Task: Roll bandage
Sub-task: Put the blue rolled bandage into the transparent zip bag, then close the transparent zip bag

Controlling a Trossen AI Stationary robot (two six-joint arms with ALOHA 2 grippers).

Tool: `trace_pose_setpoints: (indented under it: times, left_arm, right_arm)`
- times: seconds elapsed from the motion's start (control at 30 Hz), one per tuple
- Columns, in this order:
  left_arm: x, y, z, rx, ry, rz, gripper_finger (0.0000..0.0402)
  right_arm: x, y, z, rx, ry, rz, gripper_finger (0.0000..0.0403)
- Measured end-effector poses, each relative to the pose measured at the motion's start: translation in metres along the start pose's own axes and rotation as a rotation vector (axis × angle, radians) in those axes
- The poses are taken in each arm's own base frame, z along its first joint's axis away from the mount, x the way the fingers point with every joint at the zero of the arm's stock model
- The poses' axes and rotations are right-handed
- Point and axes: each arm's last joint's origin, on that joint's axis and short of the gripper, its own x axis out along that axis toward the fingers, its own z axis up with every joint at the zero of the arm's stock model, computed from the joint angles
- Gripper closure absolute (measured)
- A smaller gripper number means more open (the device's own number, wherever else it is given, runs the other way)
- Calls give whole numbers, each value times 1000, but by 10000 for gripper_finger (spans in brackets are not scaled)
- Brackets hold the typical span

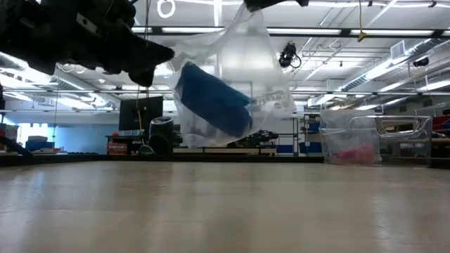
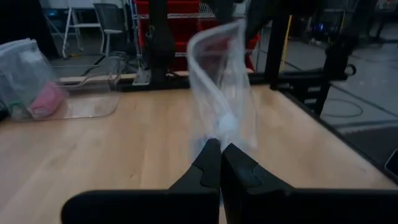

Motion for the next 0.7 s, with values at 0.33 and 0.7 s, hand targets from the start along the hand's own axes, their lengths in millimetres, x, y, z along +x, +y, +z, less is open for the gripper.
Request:
trace_pose_setpoints:
  times: [0.33, 0.7]
  left_arm:
    - [10, -3, 7, -8, 89, 70, 400]
    - [26, -6, 26, 136, 294, 134, 400]
  right_arm:
    - [-27, 12, 8, -20, -134, -17, 208]
    - [21, -3, 14, -28, -97, 46, 245]
